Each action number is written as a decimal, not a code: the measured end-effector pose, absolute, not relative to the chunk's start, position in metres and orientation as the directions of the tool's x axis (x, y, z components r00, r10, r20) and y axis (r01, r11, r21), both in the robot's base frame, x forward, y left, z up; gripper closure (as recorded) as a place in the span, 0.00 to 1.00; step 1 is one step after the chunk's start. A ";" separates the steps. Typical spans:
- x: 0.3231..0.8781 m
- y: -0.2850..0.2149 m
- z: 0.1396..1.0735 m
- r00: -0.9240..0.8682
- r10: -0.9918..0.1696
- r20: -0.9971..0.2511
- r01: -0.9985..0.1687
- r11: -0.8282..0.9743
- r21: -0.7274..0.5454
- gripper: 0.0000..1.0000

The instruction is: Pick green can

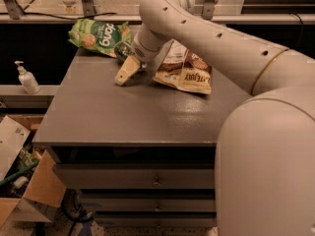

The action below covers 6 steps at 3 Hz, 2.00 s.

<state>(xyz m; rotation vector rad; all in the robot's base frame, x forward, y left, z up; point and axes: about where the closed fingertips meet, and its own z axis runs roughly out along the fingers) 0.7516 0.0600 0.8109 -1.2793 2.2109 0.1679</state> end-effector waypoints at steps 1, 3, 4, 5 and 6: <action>0.758 0.050 0.832 -0.375 -0.746 -0.550 -0.821 0.543 -0.176 0.00; 0.744 0.024 0.865 -0.384 -0.735 -0.560 -0.804 0.564 -0.189 0.00; 0.731 0.032 0.868 -0.379 -0.732 -0.566 -0.818 0.551 -0.166 0.00; 0.712 0.057 0.867 -0.358 -0.734 -0.577 -0.850 0.512 -0.124 0.00; 0.693 0.080 0.866 -0.345 -0.730 -0.590 -0.879 0.471 -0.070 0.00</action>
Offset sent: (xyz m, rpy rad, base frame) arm -0.0053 -0.0490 0.0758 0.0132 -0.0732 -0.0505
